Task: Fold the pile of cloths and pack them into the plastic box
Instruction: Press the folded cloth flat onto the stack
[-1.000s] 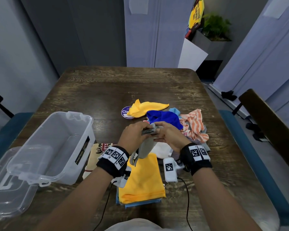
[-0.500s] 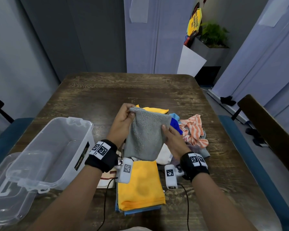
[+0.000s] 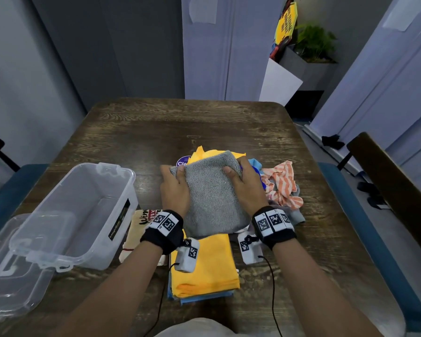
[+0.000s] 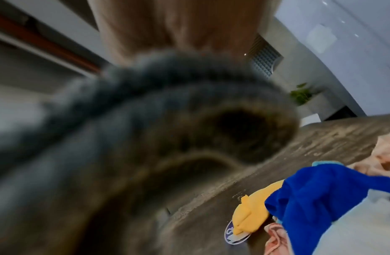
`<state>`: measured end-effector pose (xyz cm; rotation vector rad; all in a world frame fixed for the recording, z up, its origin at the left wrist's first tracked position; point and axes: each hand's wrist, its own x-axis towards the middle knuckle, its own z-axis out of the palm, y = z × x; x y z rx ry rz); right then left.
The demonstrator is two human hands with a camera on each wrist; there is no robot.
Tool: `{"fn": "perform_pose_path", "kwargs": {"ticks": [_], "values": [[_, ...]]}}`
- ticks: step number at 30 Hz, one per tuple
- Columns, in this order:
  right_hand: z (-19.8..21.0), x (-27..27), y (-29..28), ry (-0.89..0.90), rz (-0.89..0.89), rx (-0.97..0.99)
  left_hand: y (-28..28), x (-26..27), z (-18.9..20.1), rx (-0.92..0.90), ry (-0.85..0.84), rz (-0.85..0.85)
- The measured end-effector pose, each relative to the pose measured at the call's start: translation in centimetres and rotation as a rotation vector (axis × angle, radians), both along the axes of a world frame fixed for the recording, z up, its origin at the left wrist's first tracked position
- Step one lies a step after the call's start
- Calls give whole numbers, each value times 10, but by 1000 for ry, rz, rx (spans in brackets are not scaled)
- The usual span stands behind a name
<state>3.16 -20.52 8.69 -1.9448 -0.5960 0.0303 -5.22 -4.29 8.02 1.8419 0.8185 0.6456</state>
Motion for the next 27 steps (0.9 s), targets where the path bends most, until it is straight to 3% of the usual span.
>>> {"fn": "perform_pose_path", "kwargs": {"ticks": [4,7,11,13,16,19,27], "values": [[0,1,0,12,30,0,6,2,-8,46,19,16],[2,2,5,72,104,-8,15,-2,-25,63,88,-64],[2,-2,11,143,225,-52,22,-4,-43,85,-36,-386],[1,-6,15,161,282,-49,14,-5,-34,-24,-81,-558],[10,-16,15,298,366,26,4,-6,-14,-113,-79,-675],[15,-17,11,369,415,23,2,-6,-10,-112,-74,-646],[-6,0,-21,366,471,-385,22,-10,-16,46,-15,-290]]}}
